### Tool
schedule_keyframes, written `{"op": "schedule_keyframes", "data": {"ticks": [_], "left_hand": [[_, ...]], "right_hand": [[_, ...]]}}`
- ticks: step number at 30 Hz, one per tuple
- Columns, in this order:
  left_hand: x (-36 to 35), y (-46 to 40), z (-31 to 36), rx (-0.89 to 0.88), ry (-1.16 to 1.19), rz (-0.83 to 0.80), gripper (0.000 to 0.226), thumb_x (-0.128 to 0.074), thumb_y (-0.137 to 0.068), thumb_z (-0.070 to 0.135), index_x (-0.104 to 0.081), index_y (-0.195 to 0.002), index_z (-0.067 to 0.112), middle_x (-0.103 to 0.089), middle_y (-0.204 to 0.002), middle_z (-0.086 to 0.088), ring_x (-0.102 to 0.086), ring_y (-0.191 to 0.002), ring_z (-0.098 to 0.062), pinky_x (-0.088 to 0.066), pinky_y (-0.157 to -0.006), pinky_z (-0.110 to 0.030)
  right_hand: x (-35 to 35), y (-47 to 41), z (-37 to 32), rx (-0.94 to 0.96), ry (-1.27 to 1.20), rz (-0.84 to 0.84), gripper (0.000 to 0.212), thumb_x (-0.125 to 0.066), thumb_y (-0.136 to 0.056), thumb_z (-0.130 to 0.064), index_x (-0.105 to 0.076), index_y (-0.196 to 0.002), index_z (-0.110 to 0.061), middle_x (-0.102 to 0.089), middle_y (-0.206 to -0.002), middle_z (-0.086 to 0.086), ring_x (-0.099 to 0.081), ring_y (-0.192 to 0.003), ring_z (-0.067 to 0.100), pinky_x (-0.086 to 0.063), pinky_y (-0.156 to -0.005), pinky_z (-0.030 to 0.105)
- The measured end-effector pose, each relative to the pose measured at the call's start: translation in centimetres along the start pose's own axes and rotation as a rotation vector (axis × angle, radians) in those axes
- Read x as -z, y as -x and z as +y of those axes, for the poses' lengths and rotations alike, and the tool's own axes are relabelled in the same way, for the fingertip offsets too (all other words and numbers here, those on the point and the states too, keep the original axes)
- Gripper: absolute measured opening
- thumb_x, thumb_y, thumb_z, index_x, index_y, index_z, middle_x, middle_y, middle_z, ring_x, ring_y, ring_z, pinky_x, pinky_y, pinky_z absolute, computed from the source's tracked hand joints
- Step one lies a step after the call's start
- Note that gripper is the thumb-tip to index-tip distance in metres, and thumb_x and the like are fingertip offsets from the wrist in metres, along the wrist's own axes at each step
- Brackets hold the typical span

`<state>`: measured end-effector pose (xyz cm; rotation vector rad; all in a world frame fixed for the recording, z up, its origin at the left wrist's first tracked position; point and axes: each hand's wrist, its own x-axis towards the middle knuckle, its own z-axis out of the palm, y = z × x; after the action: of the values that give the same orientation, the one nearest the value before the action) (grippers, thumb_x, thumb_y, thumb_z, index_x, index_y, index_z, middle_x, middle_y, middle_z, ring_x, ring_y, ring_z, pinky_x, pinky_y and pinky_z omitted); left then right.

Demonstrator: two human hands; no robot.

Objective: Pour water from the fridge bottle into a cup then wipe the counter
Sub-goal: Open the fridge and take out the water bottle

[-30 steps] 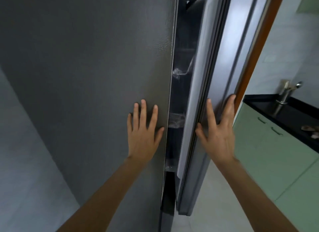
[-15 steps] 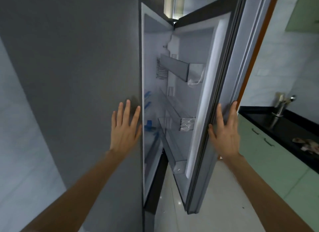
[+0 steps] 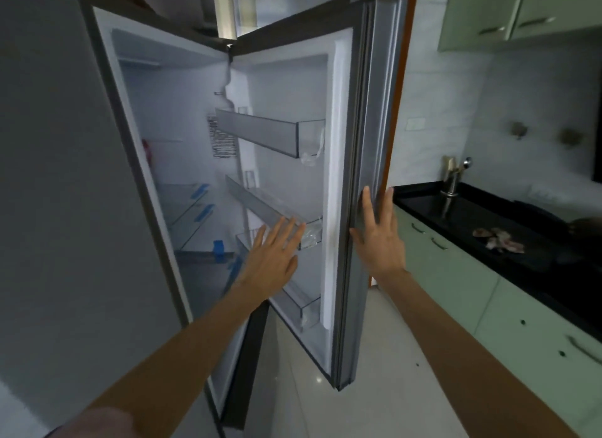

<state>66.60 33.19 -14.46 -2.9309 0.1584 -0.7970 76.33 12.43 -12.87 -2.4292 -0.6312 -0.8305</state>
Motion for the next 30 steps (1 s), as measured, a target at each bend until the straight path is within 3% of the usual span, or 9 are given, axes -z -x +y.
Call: {"op": "schedule_keyframes", "data": {"ticks": [3,6,11,14,18,26,30], "left_hand": [[-1.9,-1.7,0.4,-0.038,0.047,0.008,0.056,-0.039,-0.091,0.028,-0.033,-0.143,0.01,-0.049,-0.142,-0.016,-0.048,-0.13,-0.033,-0.039,-0.103,-0.053],[-3.9,-4.1,1.0,-0.102,0.071,0.078,0.055,-0.035,-0.092,0.029,-0.036,-0.143,0.009,-0.048,-0.142,-0.016,-0.046,-0.13,-0.034,-0.037,-0.106,-0.053],[-7.3,-8.3,2.4,-0.193,0.082,0.224,0.053,-0.039,-0.093,0.025,-0.034,-0.144,0.011,-0.049,-0.141,-0.016,-0.046,-0.13,-0.035,-0.038,-0.105,-0.055],[-8.8,-10.6,3.6,-0.214,0.08,0.279,0.053,-0.043,-0.092,0.023,-0.038,-0.144,0.01,-0.049,-0.141,-0.017,-0.045,-0.131,-0.036,-0.035,-0.105,-0.056],[-10.0,-13.7,5.5,-0.196,0.051,0.274,0.054,-0.046,-0.091,0.024,-0.043,-0.142,0.01,-0.05,-0.14,-0.016,-0.045,-0.131,-0.036,-0.033,-0.106,-0.057],[-12.6,-19.9,9.3,-0.059,-0.002,0.224,0.053,-0.041,-0.09,0.03,-0.047,-0.139,0.011,-0.056,-0.134,-0.015,-0.05,-0.127,-0.036,-0.035,-0.105,-0.058],[-13.8,-22.7,10.7,-0.001,-0.048,0.243,0.054,-0.06,-0.085,0.026,-0.052,-0.136,0.011,-0.059,-0.129,-0.015,-0.052,-0.124,-0.036,-0.037,-0.103,-0.059]], "right_hand": [[-0.4,-1.0,1.8,-0.021,0.015,0.013,0.083,-0.055,-0.094,-0.025,0.005,-0.152,-0.027,0.006,-0.159,0.017,-0.02,-0.142,0.038,-0.053,-0.087,0.049],[-0.9,-2.3,3.9,-0.033,0.035,0.033,0.081,-0.053,-0.095,-0.024,0.006,-0.152,-0.027,0.008,-0.159,0.014,-0.018,-0.144,0.037,-0.054,-0.085,0.045],[-2.4,-4.6,8.0,-0.056,0.087,0.062,0.077,-0.053,-0.094,-0.024,-0.003,-0.153,-0.022,-0.002,-0.159,0.018,-0.022,-0.142,0.038,-0.055,-0.084,0.049],[-3.1,-6.4,10.5,-0.061,0.1,0.064,0.077,-0.052,-0.095,-0.022,-0.001,-0.153,-0.023,-0.001,-0.159,0.02,-0.019,-0.143,0.038,-0.052,-0.09,0.051],[-4.0,-8.8,13.7,-0.082,0.104,0.049,0.076,-0.049,-0.096,-0.022,0.002,-0.152,-0.024,0.002,-0.159,0.018,-0.015,-0.144,0.037,-0.044,-0.102,0.05],[-6.3,-14.4,19.8,-0.071,0.089,-0.017,0.064,-0.04,-0.1,-0.03,-0.004,-0.152,-0.023,-0.003,-0.159,0.018,-0.017,-0.144,0.036,-0.048,-0.098,0.049],[-7.2,-17.2,22.0,-0.048,0.082,-0.072,0.061,-0.039,-0.101,-0.032,-0.009,-0.153,-0.018,-0.003,-0.159,0.016,-0.016,-0.145,0.034,-0.041,-0.106,0.048]]}}
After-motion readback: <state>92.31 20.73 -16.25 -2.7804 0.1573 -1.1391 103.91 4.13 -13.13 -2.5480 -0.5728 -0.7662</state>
